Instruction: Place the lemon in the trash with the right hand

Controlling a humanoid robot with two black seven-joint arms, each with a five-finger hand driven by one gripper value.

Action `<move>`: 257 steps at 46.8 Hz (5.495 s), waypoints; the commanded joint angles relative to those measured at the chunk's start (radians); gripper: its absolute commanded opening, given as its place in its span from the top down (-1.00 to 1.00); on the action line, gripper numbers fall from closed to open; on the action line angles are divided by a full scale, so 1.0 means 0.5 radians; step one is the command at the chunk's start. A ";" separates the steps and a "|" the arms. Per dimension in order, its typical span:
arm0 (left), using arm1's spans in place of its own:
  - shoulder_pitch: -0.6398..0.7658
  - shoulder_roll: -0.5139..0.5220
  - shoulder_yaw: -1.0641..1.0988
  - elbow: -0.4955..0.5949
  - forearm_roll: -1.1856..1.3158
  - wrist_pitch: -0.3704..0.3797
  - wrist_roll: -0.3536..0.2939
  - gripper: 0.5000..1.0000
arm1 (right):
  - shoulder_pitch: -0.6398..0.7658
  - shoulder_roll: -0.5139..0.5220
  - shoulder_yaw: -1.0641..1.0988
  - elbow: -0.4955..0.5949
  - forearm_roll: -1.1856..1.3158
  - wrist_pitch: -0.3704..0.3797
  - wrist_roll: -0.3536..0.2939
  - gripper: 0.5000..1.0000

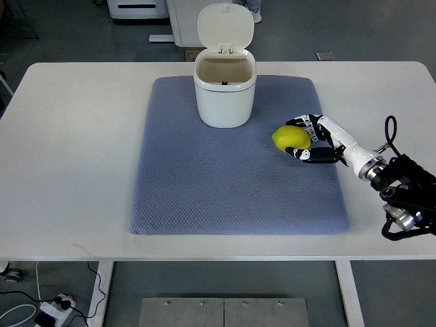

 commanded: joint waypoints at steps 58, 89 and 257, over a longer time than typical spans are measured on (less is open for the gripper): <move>0.000 0.000 0.000 0.000 0.000 0.000 0.000 -1.00 | 0.462 0.128 0.023 -0.911 0.372 0.763 -0.028 1.00; 0.000 0.000 0.000 0.000 0.000 0.000 0.000 -1.00 | 0.667 0.523 0.005 -0.908 0.365 0.739 -0.108 1.00; 0.000 0.000 0.000 0.000 0.000 0.000 0.000 -1.00 | 0.032 -0.053 0.713 -0.583 0.473 0.687 -0.323 -1.00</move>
